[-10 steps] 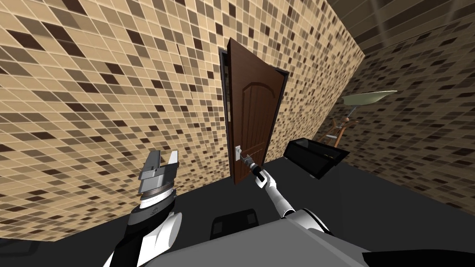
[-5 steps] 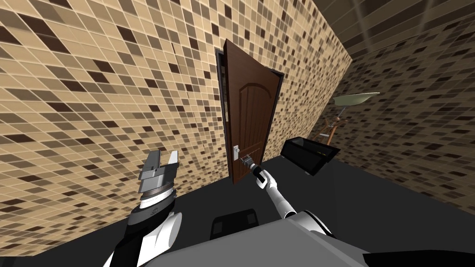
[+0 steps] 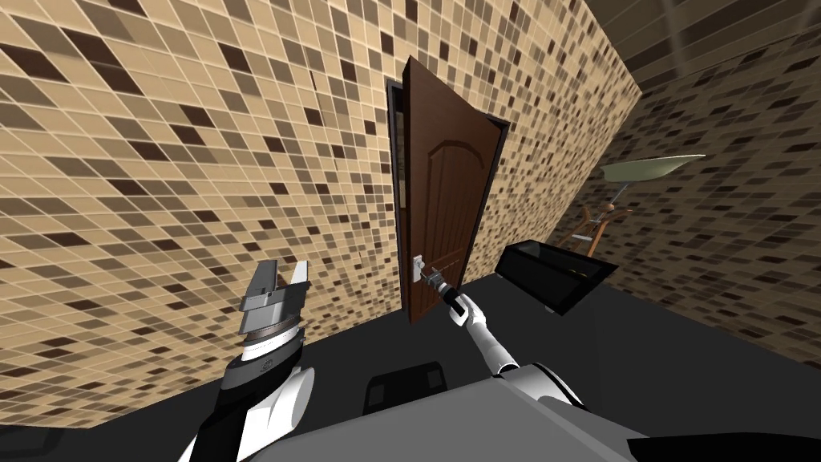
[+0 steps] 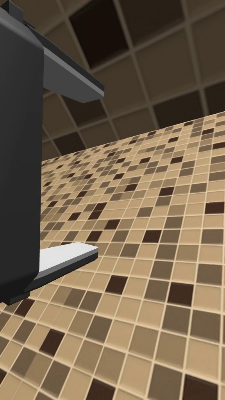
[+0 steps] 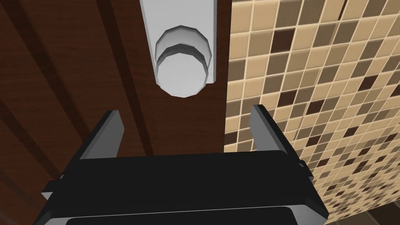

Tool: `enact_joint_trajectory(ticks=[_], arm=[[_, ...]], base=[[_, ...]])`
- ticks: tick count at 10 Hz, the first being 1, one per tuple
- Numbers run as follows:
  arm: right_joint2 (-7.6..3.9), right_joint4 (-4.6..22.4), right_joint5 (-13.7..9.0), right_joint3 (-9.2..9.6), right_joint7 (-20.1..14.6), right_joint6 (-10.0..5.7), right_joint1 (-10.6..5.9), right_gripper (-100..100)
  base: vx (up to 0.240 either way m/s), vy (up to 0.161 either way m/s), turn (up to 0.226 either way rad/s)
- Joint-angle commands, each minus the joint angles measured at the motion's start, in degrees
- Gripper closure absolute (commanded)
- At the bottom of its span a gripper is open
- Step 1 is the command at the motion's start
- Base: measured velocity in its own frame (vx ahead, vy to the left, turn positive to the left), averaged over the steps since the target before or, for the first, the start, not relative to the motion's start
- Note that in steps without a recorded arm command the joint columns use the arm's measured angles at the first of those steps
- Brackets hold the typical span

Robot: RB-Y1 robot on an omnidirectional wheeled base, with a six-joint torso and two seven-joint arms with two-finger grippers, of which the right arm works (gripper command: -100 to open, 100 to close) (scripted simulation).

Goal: Pull the door open

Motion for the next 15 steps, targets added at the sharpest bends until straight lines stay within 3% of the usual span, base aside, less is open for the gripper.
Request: enact_joint_trajectory(ticks=[1,3,4,5,10,15], arm=[[-1.78,1.5,-0.9,-1.4,-0.2,-1.47,-0.27,-100],[-3.66,2.8,-1.8,-2.81,-0.5,-2.87,-0.39,-100],[-3.12,2.0,-1.5,-2.29,-0.6,-2.24,-0.05,-100],[-3.12,2.0,-1.5,-2.29,-0.6,-2.24,-0.05,100],[-3.12,2.0,-1.5,-2.29,-0.6,-2.24,-0.05,100],[-3.43,2.4,-6.8,-1.39,-6.8,-1.86,-0.23,100]], base=[[0.183,0.16,0.143],[0.201,0.141,0.11],[0.084,0.059,0.013],[-0.009,-0.008,-0.017],[-0.016,-0.013,0.003],[-0.063,-0.077,0.124]])
